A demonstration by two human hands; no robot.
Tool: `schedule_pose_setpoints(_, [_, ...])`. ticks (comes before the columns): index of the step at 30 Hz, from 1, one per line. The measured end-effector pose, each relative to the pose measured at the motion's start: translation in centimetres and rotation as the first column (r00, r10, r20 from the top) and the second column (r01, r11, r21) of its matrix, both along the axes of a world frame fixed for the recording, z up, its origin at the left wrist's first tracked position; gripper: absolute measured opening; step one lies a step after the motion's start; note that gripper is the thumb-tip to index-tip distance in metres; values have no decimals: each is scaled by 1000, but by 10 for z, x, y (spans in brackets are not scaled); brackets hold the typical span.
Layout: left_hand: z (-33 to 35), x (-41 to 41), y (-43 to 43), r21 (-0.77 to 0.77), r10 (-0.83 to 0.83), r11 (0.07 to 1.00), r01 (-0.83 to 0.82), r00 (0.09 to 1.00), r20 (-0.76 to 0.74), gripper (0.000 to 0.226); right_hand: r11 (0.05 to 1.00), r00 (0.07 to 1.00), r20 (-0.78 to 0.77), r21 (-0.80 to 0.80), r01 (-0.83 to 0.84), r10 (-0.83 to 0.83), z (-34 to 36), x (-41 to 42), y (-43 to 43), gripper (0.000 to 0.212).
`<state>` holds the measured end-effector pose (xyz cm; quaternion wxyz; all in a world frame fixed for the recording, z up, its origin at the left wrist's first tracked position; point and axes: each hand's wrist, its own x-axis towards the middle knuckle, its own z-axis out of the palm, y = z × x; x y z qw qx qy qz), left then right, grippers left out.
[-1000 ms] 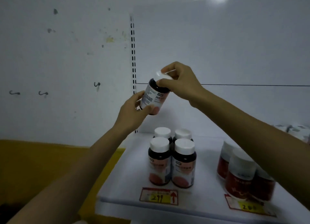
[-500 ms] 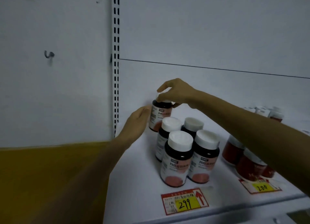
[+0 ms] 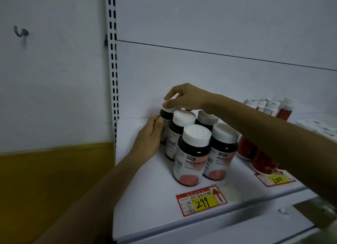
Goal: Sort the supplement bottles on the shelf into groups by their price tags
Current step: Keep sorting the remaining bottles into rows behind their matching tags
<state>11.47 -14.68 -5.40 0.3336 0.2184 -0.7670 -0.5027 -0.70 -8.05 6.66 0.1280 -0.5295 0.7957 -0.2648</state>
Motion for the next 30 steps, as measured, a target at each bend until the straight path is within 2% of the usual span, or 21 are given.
schedule_pose_setpoints(4, [-1,1,2,-40,-23,999,23,1000,10,32,1000,1000,-15,0,7,-7,0,-1,5,35])
schedule_pose_setpoints(8, [-3,0,2,-88,-29,996,30,999,16,44,1000,1000,12,-25,8,-8,-4,-2,8,35])
schedule_pose_setpoints(13, [-4,-1,0,-107,-29,994,30,999,15,50,1000,993,-116,-20,-11,8,-7,1,5,37])
schedule_pose_setpoints(16, [-5,-3,-2,-119,25,993,-24,1000,12,51,999,991,-132,37,-30,35,3,2,5,45])
schedule_pose_setpoints(19, [0,-2,-5,-142,121,983,-116,992,27,63,999,980,-194,34,-34,40,10,4,11,53])
schedule_pose_setpoints(21, [13,0,-3,-203,157,968,-149,987,24,65,999,970,-241,-4,-37,35,14,5,20,54])
schedule_pose_setpoints(25, [66,1,10,-380,223,901,-211,975,-12,54,996,960,-280,-80,-34,10,23,3,52,54])
schedule_pose_setpoints(30, [123,-23,69,-586,153,802,-114,988,17,60,988,934,-346,-153,32,-84,38,-16,137,55])
